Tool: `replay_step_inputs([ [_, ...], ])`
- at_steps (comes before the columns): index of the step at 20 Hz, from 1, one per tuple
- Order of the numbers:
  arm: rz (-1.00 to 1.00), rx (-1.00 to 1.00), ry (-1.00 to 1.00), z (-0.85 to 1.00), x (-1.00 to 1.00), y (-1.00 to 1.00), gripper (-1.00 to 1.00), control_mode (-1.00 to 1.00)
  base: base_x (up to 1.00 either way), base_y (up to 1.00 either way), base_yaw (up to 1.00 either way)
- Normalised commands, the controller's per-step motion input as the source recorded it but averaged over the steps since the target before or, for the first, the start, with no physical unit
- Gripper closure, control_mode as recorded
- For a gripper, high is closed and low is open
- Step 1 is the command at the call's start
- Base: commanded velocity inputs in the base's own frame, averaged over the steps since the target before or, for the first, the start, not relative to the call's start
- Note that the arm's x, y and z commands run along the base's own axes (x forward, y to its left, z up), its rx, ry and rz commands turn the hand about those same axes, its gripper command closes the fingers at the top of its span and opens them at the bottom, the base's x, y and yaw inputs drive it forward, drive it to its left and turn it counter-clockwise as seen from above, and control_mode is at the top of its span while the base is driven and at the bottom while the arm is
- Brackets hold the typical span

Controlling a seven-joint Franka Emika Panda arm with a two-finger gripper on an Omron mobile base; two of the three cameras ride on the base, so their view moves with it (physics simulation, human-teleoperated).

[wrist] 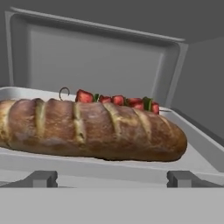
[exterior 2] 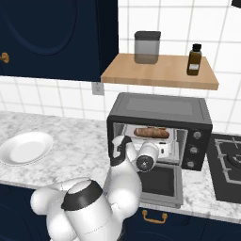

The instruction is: Pick up the kebab skewer and baguette bread, and place them inside the toaster oven. Close the toaster oven door and start by setting the timer.

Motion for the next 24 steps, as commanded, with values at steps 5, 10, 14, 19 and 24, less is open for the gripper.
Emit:
replay_step_inputs([
  [5,0.00,0.00,0.04,0.05,0.25,0.03,-1.00,-1.00,0.00,0.00,0.00],
  [10,0.00,0.00,0.01,0.02,0.23,0.00,-1.00,-1.00,0.00,0.00,0.00],
  [14,0.00,0.00,0.00,0.00,0.19,0.10,-1.00,-1.00,0.00,0.00,0.00],
  [19,0.00,0.00,0.01,0.00,-0.07,0.01,-1.00,-1.00,0.00,0.00,0.00],
  [24,0.00,0.00,0.01,0.01,-0.48,-0.28,-1.00,-1.00,0.00,0.00,0.00],
])
